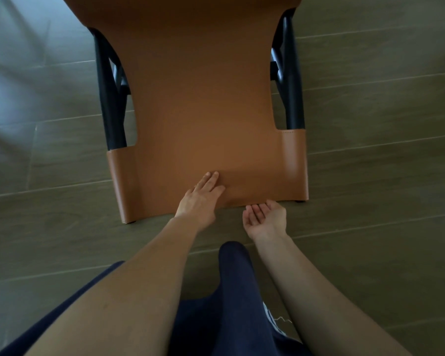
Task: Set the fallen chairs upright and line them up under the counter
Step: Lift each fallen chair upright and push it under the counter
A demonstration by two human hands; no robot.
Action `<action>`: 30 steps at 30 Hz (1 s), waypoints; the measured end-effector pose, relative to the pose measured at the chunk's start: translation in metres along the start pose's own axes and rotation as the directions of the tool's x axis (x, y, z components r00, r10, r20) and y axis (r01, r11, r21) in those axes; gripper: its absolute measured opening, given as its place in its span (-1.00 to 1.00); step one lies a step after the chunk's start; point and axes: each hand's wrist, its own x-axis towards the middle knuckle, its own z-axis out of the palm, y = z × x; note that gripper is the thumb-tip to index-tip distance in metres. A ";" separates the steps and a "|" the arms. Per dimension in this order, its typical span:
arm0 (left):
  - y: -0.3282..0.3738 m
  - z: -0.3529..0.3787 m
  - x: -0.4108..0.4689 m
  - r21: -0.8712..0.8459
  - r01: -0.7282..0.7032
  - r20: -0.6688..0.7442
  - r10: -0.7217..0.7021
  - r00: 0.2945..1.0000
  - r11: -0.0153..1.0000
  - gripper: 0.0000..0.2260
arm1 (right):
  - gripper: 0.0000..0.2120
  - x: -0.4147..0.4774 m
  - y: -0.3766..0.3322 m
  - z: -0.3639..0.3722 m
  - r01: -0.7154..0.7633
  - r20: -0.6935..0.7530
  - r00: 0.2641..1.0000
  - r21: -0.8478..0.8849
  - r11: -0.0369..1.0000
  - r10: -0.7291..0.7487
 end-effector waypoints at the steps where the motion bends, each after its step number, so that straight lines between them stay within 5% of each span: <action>1: 0.001 0.002 -0.002 0.009 -0.001 -0.021 0.001 1.000 1.000 -0.37 | -0.62 -0.001 -0.001 0.003 -0.008 -0.010 1.000 0.000 1.000 0.008; 13: -0.001 0.005 -0.013 0.052 -0.015 0.008 0.015 1.000 0.999 -0.25 | -0.70 -0.014 -0.002 0.016 -0.046 0.049 0.998 0.100 0.994 0.041; 19: -0.018 0.010 -0.023 0.323 -0.138 -0.051 0.163 0.985 0.936 -0.25 | -0.81 -0.022 -0.008 0.012 -0.073 0.103 0.993 0.087 0.993 0.064; 30: -0.036 0.006 -0.041 0.357 -0.043 -0.129 0.094 0.987 0.933 -0.22 | -0.74 -0.043 -0.002 0.016 -0.087 0.045 0.995 0.060 0.994 0.084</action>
